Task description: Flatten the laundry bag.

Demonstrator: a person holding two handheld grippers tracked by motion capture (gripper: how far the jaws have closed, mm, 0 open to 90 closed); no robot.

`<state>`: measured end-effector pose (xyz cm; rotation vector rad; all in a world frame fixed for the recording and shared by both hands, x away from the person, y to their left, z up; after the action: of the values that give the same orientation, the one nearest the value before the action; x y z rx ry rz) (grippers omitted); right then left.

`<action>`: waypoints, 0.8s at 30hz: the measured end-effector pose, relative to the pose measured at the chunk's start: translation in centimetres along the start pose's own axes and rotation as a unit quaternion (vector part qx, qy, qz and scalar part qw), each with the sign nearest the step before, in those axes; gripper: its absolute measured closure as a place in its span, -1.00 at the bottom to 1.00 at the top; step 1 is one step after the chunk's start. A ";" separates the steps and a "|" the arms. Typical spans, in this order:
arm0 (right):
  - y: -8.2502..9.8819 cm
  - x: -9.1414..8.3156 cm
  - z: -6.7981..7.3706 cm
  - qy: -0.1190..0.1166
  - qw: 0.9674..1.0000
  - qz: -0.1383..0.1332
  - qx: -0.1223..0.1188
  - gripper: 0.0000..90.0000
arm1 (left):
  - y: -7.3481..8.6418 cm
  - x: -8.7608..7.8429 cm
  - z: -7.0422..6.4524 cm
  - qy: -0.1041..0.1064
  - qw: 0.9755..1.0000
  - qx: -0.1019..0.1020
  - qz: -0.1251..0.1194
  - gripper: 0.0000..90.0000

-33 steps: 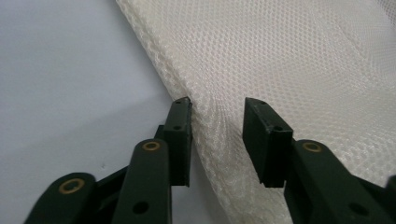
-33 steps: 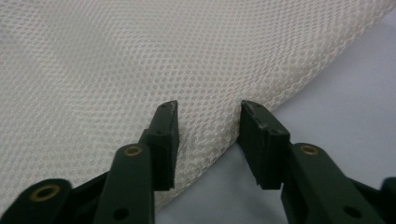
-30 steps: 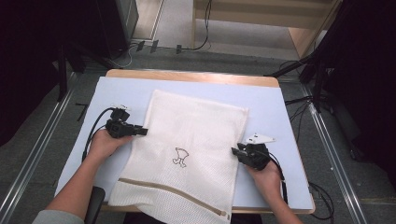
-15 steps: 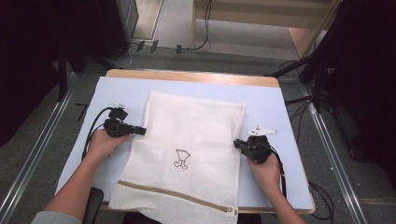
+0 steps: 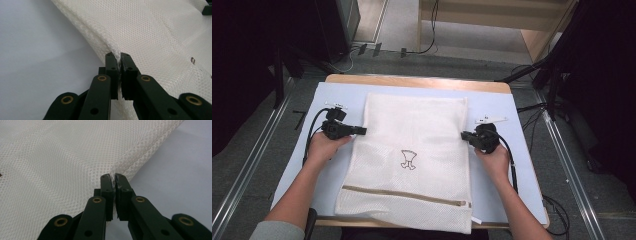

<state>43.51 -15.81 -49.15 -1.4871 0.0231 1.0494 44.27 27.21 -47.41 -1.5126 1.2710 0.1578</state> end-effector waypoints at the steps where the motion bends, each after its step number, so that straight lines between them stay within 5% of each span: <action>1: -0.2 0.2 -0.2 0.001 1.000 0.003 0.001 0.95 | -0.2 0.1 0.1 -0.002 1.000 -0.001 -0.003 0.94; 12: -1.8 2.5 -2.7 0.016 1.000 -0.001 0.002 0.94 | -1.3 1.2 0.8 -0.010 1.000 -0.006 -0.021 0.87; 16: -1.4 3.3 -3.1 0.021 1.000 -0.004 0.011 0.83 | -1.2 0.9 0.9 -0.006 0.999 -0.008 -0.030 0.66; 19: -1.6 2.6 -3.2 0.025 0.999 -0.010 0.025 0.59 | -1.0 0.2 0.4 -0.004 1.000 0.001 -0.031 0.33; 24: -1.9 0.3 -2.1 0.021 1.000 -0.021 0.008 0.40 | 0.2 -1.4 -0.5 0.000 0.999 0.015 -0.033 0.22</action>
<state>45.96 -16.85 -48.17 -1.4880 0.0301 0.9823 43.33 27.73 -46.44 -1.5269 1.2156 0.0958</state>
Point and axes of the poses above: each handheld gripper's, and its own axes: x roughly forward along the jaws, y roughly out of its underside, z roughly to its left, the point moved 5 cm from there along x, roughly forward along the jaws, and after that the axes turned 4 degrees about -z, right-handed, at the moved point
